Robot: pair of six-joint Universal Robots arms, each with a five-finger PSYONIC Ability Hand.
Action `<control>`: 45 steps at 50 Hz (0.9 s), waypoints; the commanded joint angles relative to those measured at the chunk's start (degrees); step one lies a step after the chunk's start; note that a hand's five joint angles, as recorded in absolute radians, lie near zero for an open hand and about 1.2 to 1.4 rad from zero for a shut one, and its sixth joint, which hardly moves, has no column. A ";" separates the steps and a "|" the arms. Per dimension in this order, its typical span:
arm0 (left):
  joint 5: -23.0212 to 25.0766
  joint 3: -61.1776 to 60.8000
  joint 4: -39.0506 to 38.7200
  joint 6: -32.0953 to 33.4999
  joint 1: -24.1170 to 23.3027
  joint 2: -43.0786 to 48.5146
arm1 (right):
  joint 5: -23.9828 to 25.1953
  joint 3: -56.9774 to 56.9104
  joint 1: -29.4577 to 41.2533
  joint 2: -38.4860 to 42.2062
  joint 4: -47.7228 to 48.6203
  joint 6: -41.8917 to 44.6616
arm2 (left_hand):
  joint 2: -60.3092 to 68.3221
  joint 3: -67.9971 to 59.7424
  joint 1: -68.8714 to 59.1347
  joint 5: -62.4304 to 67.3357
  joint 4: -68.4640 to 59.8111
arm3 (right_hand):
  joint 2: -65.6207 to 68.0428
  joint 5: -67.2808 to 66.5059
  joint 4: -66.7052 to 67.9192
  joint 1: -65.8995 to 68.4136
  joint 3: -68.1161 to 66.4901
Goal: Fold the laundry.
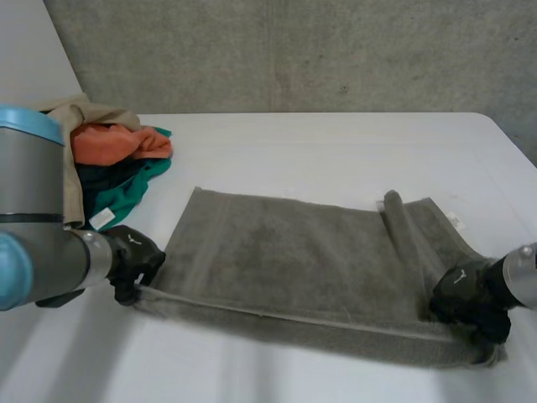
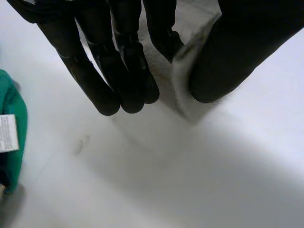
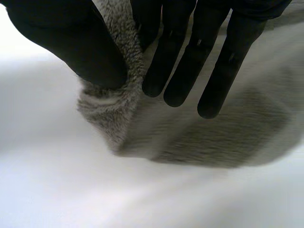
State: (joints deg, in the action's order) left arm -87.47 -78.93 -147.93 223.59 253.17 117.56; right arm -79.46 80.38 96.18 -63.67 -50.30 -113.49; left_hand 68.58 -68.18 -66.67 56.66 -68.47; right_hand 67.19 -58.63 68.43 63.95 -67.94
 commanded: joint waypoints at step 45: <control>-5.43 9.23 -37.70 -19.60 1.18 9.80 | 10.12 -16.40 2.96 17.53 40.28 -34.24 | 11.42 -11.82 -13.33 13.34 -11.53 | 12.81 -11.37 11.57 16.05 -12.06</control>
State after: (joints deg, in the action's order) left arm -92.15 -67.99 -185.75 202.24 254.28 125.84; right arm -66.95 62.57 99.46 -50.44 -10.57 -146.55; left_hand 68.71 -68.25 -66.67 56.66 -68.65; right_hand 67.34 -59.43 68.52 63.90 -67.95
